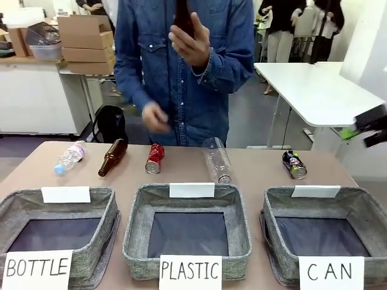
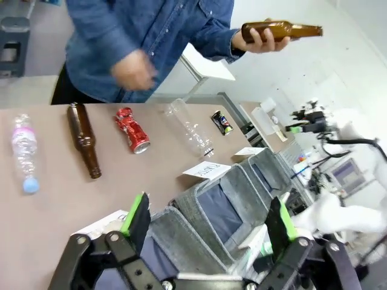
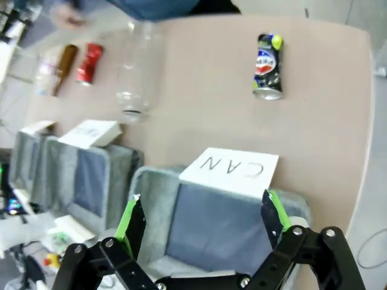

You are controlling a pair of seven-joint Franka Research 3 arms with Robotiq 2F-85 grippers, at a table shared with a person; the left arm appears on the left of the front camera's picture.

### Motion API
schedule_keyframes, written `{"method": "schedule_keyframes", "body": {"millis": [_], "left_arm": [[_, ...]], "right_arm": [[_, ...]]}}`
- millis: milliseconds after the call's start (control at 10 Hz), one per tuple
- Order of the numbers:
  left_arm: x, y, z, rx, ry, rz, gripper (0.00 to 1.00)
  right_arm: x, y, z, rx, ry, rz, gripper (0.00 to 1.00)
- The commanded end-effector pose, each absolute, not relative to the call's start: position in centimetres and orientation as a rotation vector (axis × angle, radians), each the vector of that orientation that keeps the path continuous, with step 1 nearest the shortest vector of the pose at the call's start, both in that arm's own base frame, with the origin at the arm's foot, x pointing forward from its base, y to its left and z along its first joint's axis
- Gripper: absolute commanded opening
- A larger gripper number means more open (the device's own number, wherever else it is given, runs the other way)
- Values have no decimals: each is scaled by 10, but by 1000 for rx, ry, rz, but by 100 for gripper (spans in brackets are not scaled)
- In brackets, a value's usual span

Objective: Sort the can waste into the basket.
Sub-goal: Pick up the can waste from the table and place it in the right Fabric basket.

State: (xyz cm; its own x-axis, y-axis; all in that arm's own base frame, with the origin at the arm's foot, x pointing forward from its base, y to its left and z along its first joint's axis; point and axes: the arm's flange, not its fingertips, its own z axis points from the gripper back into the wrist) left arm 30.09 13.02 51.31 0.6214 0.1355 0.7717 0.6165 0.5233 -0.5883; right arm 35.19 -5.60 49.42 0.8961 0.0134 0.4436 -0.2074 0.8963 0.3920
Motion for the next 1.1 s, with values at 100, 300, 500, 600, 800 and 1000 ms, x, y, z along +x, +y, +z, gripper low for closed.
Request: {"method": "schedule_keyframes", "body": {"millis": [100, 300, 500, 600, 800, 1000], "left_arm": [[303, 131, 514, -1011, -907, -360, 100], [303, 131, 514, -1011, -907, -360, 100], [303, 131, 514, -1011, -907, -360, 100], [303, 131, 514, -1011, -907, -360, 100], [303, 131, 514, -1011, -907, -360, 100], [303, 131, 514, -1011, -907, -360, 100]], "right_arm": [[444, -35, 415, 400, -364, 169, 100], [490, -20, 357, 270, -382, 138, 100], [499, -17, 361, 304, -423, 114, 100], [481, -16, 348, 253, -341, 125, 100], [500, -13, 344, 250, -360, 107, 100], [527, -15, 352, 171, -412, 137, 100]]}}
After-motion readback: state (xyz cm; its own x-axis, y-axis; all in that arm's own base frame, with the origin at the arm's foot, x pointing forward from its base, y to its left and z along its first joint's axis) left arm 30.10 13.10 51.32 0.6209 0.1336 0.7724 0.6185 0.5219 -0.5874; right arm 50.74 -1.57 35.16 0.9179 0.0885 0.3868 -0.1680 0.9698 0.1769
